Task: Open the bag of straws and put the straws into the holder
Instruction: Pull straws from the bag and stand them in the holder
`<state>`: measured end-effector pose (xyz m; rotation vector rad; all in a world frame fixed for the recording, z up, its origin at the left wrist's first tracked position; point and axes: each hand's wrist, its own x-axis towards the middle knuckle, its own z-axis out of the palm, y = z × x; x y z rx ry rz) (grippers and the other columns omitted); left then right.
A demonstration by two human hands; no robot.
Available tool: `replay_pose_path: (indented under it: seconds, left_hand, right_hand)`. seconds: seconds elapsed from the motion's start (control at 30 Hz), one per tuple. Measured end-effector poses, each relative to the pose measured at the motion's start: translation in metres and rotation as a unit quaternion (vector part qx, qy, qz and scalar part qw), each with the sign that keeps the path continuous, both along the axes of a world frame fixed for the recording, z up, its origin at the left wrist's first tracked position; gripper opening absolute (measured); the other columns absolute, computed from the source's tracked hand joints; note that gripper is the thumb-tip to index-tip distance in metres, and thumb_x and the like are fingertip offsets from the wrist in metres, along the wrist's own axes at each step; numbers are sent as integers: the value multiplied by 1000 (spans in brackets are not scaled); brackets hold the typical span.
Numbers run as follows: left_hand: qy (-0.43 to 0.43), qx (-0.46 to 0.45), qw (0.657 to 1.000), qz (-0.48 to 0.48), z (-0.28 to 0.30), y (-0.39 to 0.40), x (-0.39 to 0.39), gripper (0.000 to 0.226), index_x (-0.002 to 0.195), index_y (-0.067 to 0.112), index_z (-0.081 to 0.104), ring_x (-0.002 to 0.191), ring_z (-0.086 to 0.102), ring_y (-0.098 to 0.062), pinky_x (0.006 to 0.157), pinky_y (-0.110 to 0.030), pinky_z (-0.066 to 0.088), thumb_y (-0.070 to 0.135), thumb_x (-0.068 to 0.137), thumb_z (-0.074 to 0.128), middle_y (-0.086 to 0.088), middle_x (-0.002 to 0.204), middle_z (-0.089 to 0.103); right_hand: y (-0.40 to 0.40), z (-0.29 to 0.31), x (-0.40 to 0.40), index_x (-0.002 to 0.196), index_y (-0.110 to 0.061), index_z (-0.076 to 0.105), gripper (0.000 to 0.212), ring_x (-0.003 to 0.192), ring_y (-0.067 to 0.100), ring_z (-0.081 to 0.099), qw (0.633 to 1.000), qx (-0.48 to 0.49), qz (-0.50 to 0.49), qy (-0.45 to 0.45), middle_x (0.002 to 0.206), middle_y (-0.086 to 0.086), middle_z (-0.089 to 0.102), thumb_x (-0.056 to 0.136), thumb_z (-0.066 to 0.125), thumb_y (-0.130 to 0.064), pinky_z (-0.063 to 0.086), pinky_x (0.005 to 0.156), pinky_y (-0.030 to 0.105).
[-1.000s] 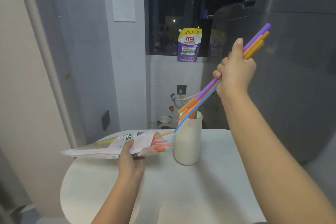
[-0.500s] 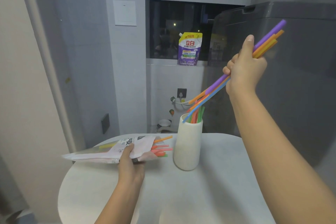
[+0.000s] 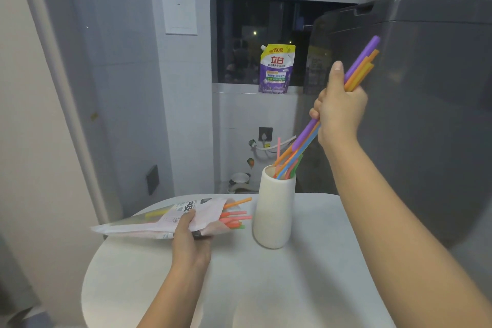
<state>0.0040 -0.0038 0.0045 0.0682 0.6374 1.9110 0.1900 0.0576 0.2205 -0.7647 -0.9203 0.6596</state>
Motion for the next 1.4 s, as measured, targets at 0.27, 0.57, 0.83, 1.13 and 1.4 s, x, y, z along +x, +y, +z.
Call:
replay_pose_path:
  seconds: [0.27, 0.57, 0.83, 1.13, 1.4]
  left_hand:
    - [-12, -3, 1000, 1, 0, 0, -2, 25, 117, 10, 47, 73, 64, -14, 58, -23, 54, 5, 93, 45, -8, 98, 60]
    - [-16, -14, 1000, -11, 2, 3, -3, 41, 133, 9, 43, 93, 60, -21, 76, -33, 54, 5, 93, 46, -11, 110, 59]
    - [-23, -23, 999, 0, -5, 9, -4, 44, 135, 6, 42, 113, 54, -28, 107, -47, 34, 4, 92, 48, -15, 123, 55]
    - [-16, -17, 1000, -6, -1, 6, -3, 44, 135, 6, 43, 103, 59, -25, 93, -38, 47, 5, 92, 47, -13, 116, 59]
    - [-16, -19, 1000, -3, 1, 1, -5, 43, 135, 8, 43, 100, 61, -25, 93, -41, 50, 5, 92, 47, -13, 118, 59]
  right_hand:
    - [21, -29, -12, 63, -19, 46, 37, 32, 3, 47, 995, -41, -6, -88, 41, -9, 44, 91, 50, -43, 43, 40, 17]
    - [36, -68, -19, 56, -21, 57, 39, 46, 2, 56, 956, -103, -39, -272, 50, -14, 54, 91, 52, -37, 43, 53, 19]
    - [34, -83, -13, 91, -20, 65, 26, 96, 22, 58, 904, -89, -105, -406, 93, 0, 63, 79, 68, -42, 53, 80, 38]
    - [25, -86, -13, 109, -17, 66, 26, 101, 23, 59, 872, 4, -116, -476, 109, 4, 68, 93, 48, -28, 45, 92, 40]
    - [28, -107, -8, 113, -16, 66, 32, 119, 26, 52, 807, -1, -78, -585, 123, 7, 64, 97, 40, -28, 33, 101, 36]
